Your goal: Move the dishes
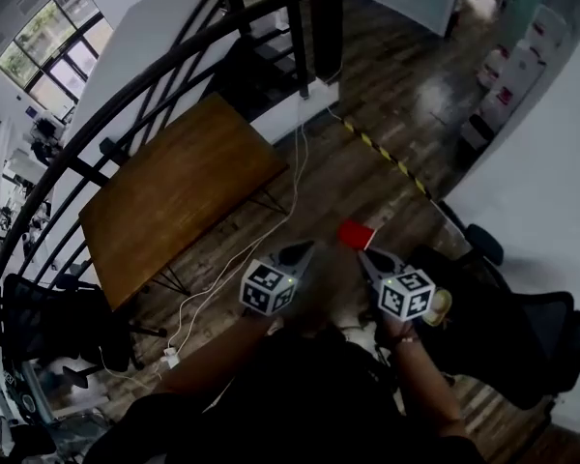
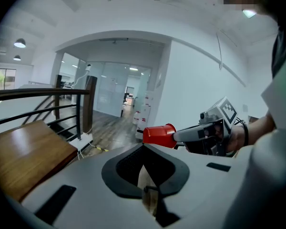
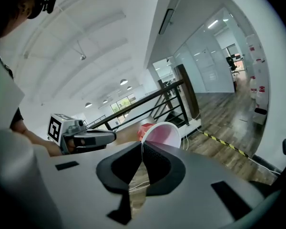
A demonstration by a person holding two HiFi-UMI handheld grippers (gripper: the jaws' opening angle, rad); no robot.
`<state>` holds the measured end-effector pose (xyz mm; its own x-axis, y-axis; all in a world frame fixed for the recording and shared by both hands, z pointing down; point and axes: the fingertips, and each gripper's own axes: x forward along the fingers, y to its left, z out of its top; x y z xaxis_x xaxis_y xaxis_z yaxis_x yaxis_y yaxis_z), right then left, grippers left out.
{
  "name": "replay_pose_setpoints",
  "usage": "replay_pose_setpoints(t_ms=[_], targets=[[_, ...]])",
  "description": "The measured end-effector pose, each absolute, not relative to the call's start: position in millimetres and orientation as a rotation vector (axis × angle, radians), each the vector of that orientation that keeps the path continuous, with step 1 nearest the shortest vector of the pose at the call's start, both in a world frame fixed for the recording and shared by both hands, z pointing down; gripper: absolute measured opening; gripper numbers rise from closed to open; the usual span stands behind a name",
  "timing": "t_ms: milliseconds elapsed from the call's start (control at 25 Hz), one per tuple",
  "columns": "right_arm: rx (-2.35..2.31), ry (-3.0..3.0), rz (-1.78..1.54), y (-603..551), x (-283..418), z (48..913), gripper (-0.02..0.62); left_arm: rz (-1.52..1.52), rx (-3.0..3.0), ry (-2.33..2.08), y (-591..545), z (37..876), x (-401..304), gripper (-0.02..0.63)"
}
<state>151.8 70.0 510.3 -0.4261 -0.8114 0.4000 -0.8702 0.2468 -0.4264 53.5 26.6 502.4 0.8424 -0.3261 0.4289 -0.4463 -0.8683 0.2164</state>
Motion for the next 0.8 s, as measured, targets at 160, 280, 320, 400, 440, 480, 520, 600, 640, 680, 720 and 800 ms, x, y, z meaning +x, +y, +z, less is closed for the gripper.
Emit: replay_pose_setpoints(t_ms=[160, 280, 320, 400, 440, 480, 520, 600, 640, 680, 720, 800], targets=[[1.562, -2.443, 0.908, 55.4, 86.4, 502.8, 0.02, 0.515, 2.678, -0.641, 12.4, 498.7, -9.9, -0.009], [1.52, -2.458, 0.913, 42.6, 35.9, 498.4, 0.02, 0.501, 2.674, -0.671, 2.5, 494.3, -53.9, -0.009], [1.505, -2.467, 0.908, 38.5, 19.2, 497.7, 0.02, 0.49, 2.677, -0.682, -0.1, 491.8, -68.4, -0.009], [1.469, -2.489, 0.888, 30.6, -13.8, 498.2, 0.02, 0.477, 2.675, -0.707, -4.7, 489.7, -98.4, -0.009], [1.447, -2.499, 0.877, 26.4, -30.0, 498.5, 0.02, 0.475, 2.671, -0.721, -7.0, 490.4, -113.6, -0.009], [1.424, -2.509, 0.868, 21.5, -46.0, 498.1, 0.02, 0.471, 2.666, -0.736, -9.6, 491.5, -128.5, -0.009], [1.4, -2.516, 0.862, 15.9, -61.7, 497.4, 0.02, 0.465, 2.659, -0.752, -12.6, 492.3, -142.8, -0.009], [1.353, -2.531, 0.854, 3.4, -90.9, 496.4, 0.02, 0.449, 2.647, -0.782, -19.4, 492.8, -168.2, -0.009], [1.329, -2.539, 0.85, -2.8, -104.2, 496.6, 0.02, 0.442, 2.641, -0.797, -22.8, 493.1, -179.5, -0.009], [1.304, -2.546, 0.844, -8.6, -116.9, 496.7, 0.02, 0.435, 2.634, -0.812, -26.1, 493.6, -190.3, -0.009], [1.28, -2.554, 0.836, -13.6, -129.5, 496.2, 0.02, 0.429, 2.628, -0.826, -29.0, 494.0, -201.1, -0.009], [1.233, -2.568, 0.823, -21.3, -154.5, 494.7, 0.02, 0.419, 2.616, -0.855, -33.0, 493.9, -223.4, -0.009]])
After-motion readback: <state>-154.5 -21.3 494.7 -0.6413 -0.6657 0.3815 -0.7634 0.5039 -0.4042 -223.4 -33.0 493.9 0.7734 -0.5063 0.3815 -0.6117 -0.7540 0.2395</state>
